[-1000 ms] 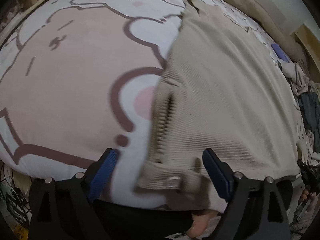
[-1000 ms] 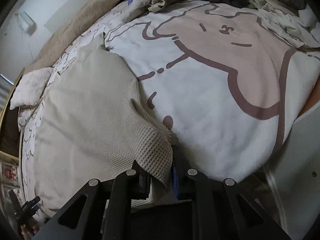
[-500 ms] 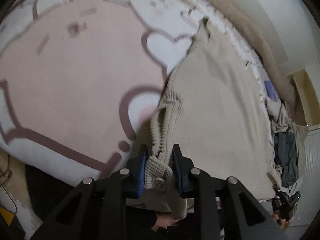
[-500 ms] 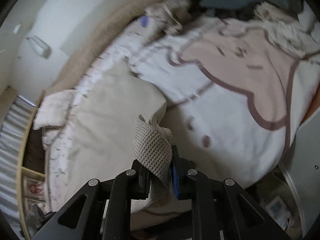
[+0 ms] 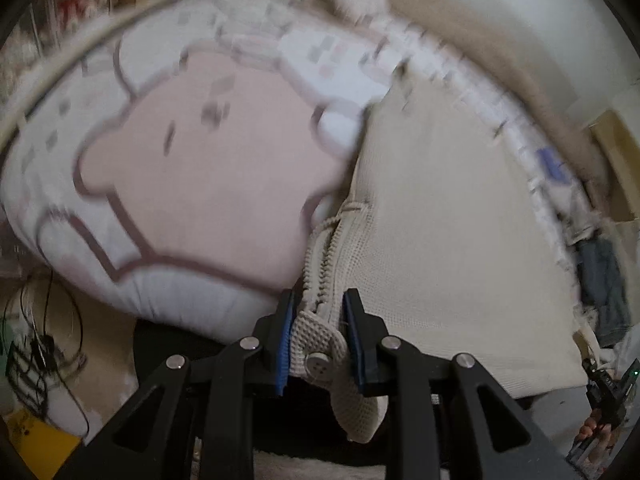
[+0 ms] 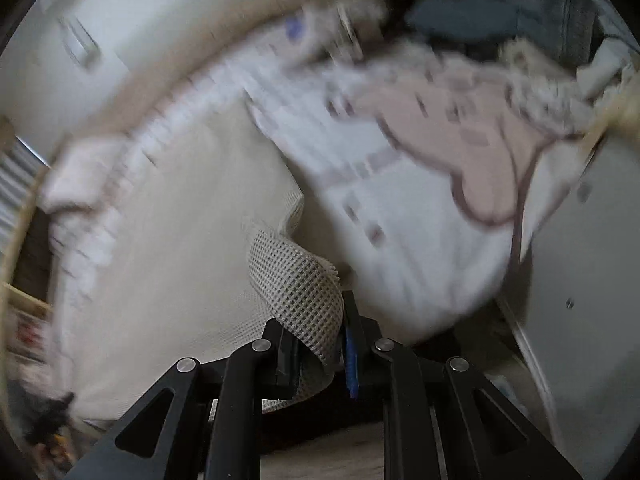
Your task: Fold clothes
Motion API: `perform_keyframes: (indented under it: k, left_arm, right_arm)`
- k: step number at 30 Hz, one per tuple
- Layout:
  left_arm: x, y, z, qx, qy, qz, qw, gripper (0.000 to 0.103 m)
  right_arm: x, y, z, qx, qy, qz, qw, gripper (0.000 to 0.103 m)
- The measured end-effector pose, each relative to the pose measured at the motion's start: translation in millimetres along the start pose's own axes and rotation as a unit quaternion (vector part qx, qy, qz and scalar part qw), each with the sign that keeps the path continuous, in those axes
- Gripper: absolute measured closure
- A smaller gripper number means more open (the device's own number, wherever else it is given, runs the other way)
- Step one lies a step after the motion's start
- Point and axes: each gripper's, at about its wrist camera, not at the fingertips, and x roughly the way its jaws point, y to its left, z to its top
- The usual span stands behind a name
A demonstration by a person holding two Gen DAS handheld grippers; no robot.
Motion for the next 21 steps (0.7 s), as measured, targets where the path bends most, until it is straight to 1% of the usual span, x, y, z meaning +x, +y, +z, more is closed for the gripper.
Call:
perform_keyframes:
  k: [2,3,4,5,6,7,8,9,11,13,14,15,16,18,19,20,21]
  left_arm:
    - [30,8,-8,-0.012,0.029,0.018,0.9993,0.078]
    - [37,10,-12,-0.014,0.031,0.024,0.9992,0.078]
    - [42,12,-15,-0.013,0.028,0.027,0.9992,0.078]
    - [42,10,-17,-0.006,0.023,0.034,0.9991,0.077]
    - [40,7,-19,0.003,0.018,0.043,0.9989,0.074]
    - [40,5,-20,0.013,0.017,0.052,0.9985,0.072]
    - [41,3,-21,0.022,0.017,0.061,0.9978,0.071]
    - [41,3,-22,0.025,0.017,0.062,0.9976,0.07]
    - [42,3,-23,0.027,0.016,0.058,0.9978,0.063]
    - [43,6,-22,0.024,0.015,0.057,0.998,0.053]
    - [43,7,-21,0.022,0.014,0.058,0.998,0.052]
    - [44,7,-20,0.021,0.012,0.055,0.9982,0.05]
    - [44,8,-19,0.02,0.011,0.051,0.9984,0.046]
    - [44,6,-19,0.021,0.007,0.046,0.9987,0.043]
    - [45,4,-20,0.024,0.005,0.051,0.9984,0.043]
    - [45,2,-20,0.027,0.004,0.056,0.998,0.043]
    - [46,-1,-21,0.03,0.002,0.062,0.9976,0.046]
  right_arm:
    - [25,-8,-11,0.011,0.03,-0.024,0.999,0.086]
    - [38,-13,-16,0.017,0.045,-0.036,0.998,0.084]
    - [50,-17,-21,0.022,0.059,-0.048,0.997,0.078]
    - [51,-18,-25,0.02,0.055,-0.056,0.997,0.065]
    - [48,-19,-26,0.015,0.052,-0.074,0.996,0.056]
    - [42,-21,-26,0.014,0.046,-0.079,0.996,0.044]
    - [36,-23,-27,0.014,0.04,-0.082,0.996,0.044]
    - [31,-25,-27,0.014,0.035,-0.086,0.996,0.044]
    - [18,-32,-25,0.028,0.025,-0.072,0.997,0.044]
    - [13,-35,-21,0.024,0.01,-0.063,0.998,0.044]
    - [14,-34,-21,0.023,0.009,-0.058,0.998,0.044]
    - [15,-32,-21,0.021,0.008,-0.053,0.998,0.044]
    - [21,-32,-22,0.021,0.014,-0.042,0.999,0.044]
    - [38,-29,-28,0.021,0.037,-0.022,0.999,0.044]
    - [47,-27,-31,0.022,0.048,-0.018,0.998,0.052]
    - [54,-24,-34,0.023,0.053,-0.013,0.998,0.069]
    - [55,-21,-36,0.027,0.05,-0.01,0.998,0.069]
